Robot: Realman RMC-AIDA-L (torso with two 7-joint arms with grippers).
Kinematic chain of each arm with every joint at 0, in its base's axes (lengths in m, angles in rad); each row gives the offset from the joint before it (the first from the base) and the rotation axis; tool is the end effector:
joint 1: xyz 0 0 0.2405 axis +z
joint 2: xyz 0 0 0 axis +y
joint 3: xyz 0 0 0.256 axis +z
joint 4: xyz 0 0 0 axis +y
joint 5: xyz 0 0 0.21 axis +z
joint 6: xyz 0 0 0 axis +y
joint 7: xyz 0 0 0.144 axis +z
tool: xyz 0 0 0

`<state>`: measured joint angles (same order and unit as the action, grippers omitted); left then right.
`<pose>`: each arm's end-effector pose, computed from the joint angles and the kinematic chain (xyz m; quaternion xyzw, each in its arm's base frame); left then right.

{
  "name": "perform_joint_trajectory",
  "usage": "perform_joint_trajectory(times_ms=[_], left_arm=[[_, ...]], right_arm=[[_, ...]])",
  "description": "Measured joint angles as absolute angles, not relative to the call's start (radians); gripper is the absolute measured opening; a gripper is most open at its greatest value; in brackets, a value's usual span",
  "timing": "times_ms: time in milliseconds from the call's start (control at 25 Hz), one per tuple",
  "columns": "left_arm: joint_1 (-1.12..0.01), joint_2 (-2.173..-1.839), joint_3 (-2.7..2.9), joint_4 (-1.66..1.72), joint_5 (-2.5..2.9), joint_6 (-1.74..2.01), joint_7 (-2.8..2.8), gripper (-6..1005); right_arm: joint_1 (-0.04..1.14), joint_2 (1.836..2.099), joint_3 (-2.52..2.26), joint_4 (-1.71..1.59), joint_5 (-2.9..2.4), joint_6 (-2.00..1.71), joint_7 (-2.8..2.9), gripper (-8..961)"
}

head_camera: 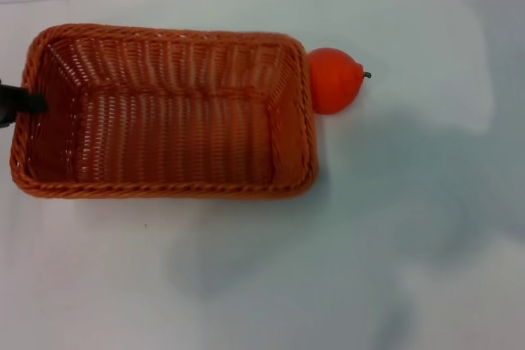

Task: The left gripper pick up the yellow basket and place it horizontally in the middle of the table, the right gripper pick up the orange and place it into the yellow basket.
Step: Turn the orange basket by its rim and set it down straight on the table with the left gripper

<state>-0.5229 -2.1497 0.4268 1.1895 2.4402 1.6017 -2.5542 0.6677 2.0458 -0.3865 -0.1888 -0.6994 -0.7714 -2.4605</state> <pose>-0.2884 0.3354 0.0848 -0.7064 -0.6501 -0.1835 0.2114 0.3511 0.4175 0.0782 -0.4357 -0.5023 -0.6393 0.3862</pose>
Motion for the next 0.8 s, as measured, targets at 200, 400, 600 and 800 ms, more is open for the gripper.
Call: perform_joint_trajectory(times_ms=[200, 400, 600, 800], left_arm=[[-0.478, -2.157, 0.427, 1.181, 2.371, 1.595, -2.556, 170], [-0.46, -2.164, 0.436, 1.145, 2.327, 1.595, -2.55, 170], [-0.451, -2.162, 0.434, 1.098, 2.319, 1.58, -2.537, 169], [-0.45, -2.159, 0.436, 1.074, 2.294, 1.585, -2.518, 169]], right_arm=[[0.67, 2.046, -0.387, -0.189, -0.699, -0.771, -2.461, 946], [0.672, 2.047, -0.393, -0.189, -0.699, -0.773, -2.461, 946], [0.673, 2.049, -0.395, -0.189, -0.7, -0.773, -2.461, 945], [0.673, 2.05, -0.397, -0.189, -0.704, -0.773, -2.461, 945]])
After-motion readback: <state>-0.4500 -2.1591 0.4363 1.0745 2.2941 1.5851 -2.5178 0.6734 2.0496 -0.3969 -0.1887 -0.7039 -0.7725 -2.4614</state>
